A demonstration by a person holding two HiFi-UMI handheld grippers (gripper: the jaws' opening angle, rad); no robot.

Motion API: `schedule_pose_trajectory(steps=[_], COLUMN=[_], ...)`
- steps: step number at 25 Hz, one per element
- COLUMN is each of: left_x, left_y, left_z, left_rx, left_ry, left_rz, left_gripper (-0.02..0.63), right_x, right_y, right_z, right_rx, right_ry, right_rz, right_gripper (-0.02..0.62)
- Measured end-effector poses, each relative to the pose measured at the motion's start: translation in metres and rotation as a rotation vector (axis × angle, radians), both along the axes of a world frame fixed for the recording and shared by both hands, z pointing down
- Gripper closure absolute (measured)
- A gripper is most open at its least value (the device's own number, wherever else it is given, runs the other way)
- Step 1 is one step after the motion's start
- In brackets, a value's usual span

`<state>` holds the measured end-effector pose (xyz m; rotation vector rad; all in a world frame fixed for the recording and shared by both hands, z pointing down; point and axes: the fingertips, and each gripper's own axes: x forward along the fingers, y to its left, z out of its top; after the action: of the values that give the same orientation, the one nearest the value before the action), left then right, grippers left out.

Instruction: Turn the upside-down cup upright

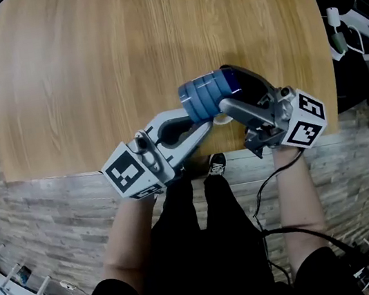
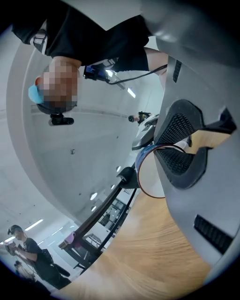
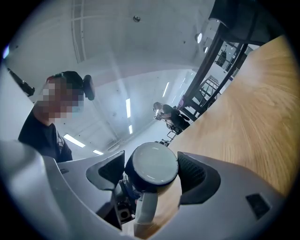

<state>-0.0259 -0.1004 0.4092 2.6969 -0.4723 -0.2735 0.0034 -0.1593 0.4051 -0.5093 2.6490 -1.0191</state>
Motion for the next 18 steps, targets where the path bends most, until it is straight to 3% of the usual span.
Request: schedule_pose_trajectory(steps=[9,11,15,18], left_x=[-0.002,-0.003,-0.005,0.0], left_y=[-0.003,-0.002,0.0,0.001], left_z=[0.016,0.022,0.033,0.036], left_rx=[0.009,0.012,0.085,0.112], left_ry=[-0.114,-0.189,-0.364,-0.417], left_rz=[-0.017,-0.004,0.06,0.115], left_gripper=[0.572,0.572,0.572,0.572], right_x=[0.021,0.022,0.013,0.008], right_y=[-0.008,0.001,0.024,0.03], right_z=[0.01,0.013,0.03,0.038], right_rx=[0.018,0.101,0.314,0.395], right_ry=[0.056,0.195,0.602,0.765], right_rz=[0.068,0.01,-0.173,-0.267], right_gripper=[0.29,0.29,0.29,0.288])
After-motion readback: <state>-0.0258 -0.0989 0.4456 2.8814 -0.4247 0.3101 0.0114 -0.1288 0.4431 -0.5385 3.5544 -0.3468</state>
